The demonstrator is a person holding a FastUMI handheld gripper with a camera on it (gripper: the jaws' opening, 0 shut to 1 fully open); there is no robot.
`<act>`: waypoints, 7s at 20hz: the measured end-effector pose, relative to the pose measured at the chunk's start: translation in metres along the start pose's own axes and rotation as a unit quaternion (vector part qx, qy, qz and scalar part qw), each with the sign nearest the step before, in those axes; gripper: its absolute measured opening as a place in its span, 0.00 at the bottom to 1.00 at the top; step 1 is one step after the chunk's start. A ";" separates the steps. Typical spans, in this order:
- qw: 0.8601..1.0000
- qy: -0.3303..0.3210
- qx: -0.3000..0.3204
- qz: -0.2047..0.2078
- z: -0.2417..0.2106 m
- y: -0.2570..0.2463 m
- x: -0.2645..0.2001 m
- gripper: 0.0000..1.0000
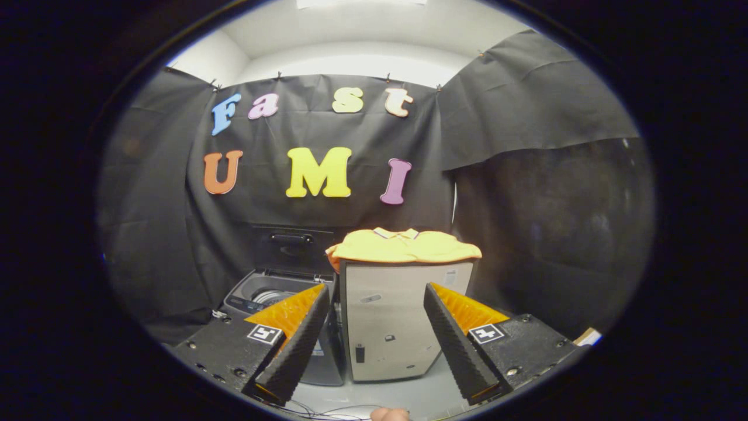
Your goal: Put the clothes into the washing machine and then close the washing machine lid.
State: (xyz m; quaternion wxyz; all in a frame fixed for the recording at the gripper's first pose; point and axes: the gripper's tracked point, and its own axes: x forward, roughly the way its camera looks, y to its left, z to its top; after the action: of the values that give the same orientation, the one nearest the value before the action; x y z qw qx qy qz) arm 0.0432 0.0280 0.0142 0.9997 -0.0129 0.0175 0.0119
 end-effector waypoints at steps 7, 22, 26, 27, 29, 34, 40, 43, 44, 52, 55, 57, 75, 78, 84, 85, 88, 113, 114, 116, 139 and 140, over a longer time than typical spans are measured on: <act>1.000 0.012 0.011 -0.016 0.044 -0.030 0.079 1.00; 0.996 0.081 -0.023 0.034 0.070 -0.066 0.301 1.00; 0.991 0.121 -0.033 0.039 0.060 -0.066 0.345 1.00; 0.990 0.132 -0.038 0.038 0.057 -0.068 0.354 1.00; 0.986 0.155 -0.045 0.041 0.055 -0.071 0.373 1.00; 0.974 0.218 -0.038 0.044 0.042 -0.082 0.407 1.00; 0.961 0.272 -0.043 0.039 0.022 -0.093 0.423 1.00; 0.954 0.294 -0.046 0.032 0.007 -0.100 0.425 1.00; 0.954 0.296 -0.036 0.035 0.005 -0.100 0.423 1.00; 0.934 0.356 0.007 0.040 0.001 -0.098 0.416 0.97; 0.933 0.358 0.011 0.039 0.004 -0.096 0.416 0.34; 0.928 0.372 0.012 0.028 0.005 -0.095 0.418 0.08; 0.923 0.381 0.044 0.031 0.074 -0.042 0.407 0.06; 0.924 0.377 0.046 0.043 0.085 -0.017 0.405 0.06; 0.927 0.369 0.021 0.067 0.102 0.037 0.401 0.06; 0.927 0.368 0.020 0.074 0.104 0.048 0.400 0.06; 0.925 0.369 0.018 0.088 0.106 0.082 0.396 0.06; 0.909 0.372 -0.023 0.187 0.094 0.277 0.396 0.06; 0.907 0.374 -0.024 0.191 0.092 0.281 0.396 0.06; 0.906 0.374 -0.028 0.194 0.090 0.288 0.399 0.06; 0.875 0.436 -0.049 0.207 -0.009 0.333 0.427 0.06; 0.873 0.439 -0.049 0.206 -0.016 0.334 0.428 0.06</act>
State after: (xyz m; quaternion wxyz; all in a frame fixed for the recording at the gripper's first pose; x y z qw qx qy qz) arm 0.4617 0.3716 -0.0252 0.8621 -0.0623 0.4564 0.2113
